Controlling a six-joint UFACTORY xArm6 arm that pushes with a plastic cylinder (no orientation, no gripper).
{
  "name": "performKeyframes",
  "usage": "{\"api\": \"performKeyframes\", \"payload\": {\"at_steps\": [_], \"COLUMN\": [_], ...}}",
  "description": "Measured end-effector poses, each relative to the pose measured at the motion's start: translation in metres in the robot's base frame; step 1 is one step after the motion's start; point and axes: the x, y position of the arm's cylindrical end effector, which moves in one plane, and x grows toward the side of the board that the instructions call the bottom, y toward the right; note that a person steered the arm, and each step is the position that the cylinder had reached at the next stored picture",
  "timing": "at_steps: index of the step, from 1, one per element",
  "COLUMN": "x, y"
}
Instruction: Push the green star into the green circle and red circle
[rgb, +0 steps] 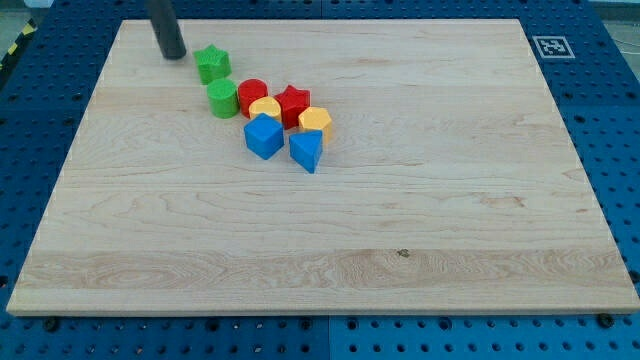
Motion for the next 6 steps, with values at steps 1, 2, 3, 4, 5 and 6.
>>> {"api": "performKeyframes", "payload": {"at_steps": [1, 2, 3, 4, 5, 6], "x": [-0.008, 0.014, 0.027, 0.040, 0.051, 0.056], "y": [0.029, 0.027, 0.028, 0.030, 0.034, 0.036]}}
